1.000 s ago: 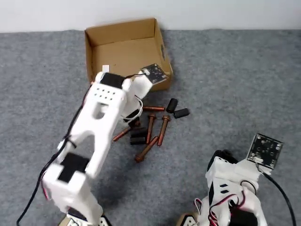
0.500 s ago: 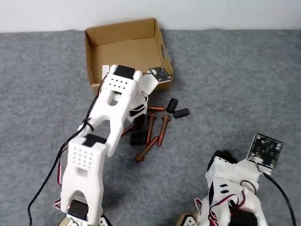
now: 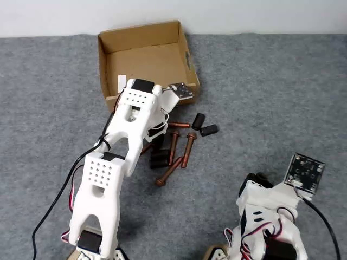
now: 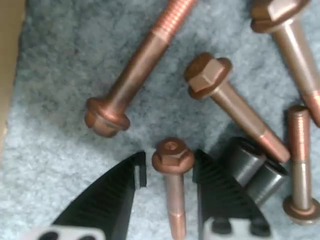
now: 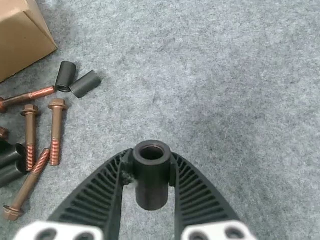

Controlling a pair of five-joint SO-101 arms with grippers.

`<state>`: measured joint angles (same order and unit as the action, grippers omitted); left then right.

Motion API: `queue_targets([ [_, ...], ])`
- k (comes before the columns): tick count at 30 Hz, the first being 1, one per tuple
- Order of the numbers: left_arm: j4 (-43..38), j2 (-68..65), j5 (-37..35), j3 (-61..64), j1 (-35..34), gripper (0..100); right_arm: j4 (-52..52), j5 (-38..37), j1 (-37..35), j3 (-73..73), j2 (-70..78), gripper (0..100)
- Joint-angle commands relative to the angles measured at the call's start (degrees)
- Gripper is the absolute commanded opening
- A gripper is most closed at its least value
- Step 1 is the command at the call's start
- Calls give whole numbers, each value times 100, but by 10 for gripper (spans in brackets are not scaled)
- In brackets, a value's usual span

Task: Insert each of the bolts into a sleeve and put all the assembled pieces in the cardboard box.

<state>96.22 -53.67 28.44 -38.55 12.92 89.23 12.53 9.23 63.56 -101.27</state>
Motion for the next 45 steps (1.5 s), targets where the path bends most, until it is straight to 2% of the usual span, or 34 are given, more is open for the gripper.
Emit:
queue_targets([
  [1, 9, -35, 44, -66, -141, 136, -136, 9, 66, -44, -13, 8],
  [6, 62, -35, -123, -66, -114, 45, -145, 9, 66, -44, -13, 8],
  [11, 440, 44, -220, -321, 18, 5, -145, 9, 66, -35, -13, 8],
  [15, 431, 853, -747, -321, 97, 5, -145, 9, 66, -35, -13, 8],
  [19, 431, 2066, -967, 119, 158, 5, -136, 9, 66, -35, -13, 8],
  [23, 422, 3402, -1037, 927, 167, 6, -119, 9, 66, -62, -145, 8],
  [28, 422, 5073, -2233, 2281, 114, 6, -57, 9, 40, -132, -277, 8],
  [31, 369, 6101, -2391, 3266, 176, 6, 22, 9, 4, -176, -268, 8],
  [34, -53, 7244, -2426, 4163, 255, 5, 92, 18, -418, -176, -268, 9],
  [38, -1064, 8870, -2936, 5534, 273, 5, 101, 35, -1191, -149, -268, 9],
  [41, -1767, 9960, -3226, 6580, 273, 5, 101, 44, -1314, -149, -268, 9],
  [45, -2268, 11191, -3877, 7600, 273, 5, 92, 35, -1464, -149, -268, 9],
])
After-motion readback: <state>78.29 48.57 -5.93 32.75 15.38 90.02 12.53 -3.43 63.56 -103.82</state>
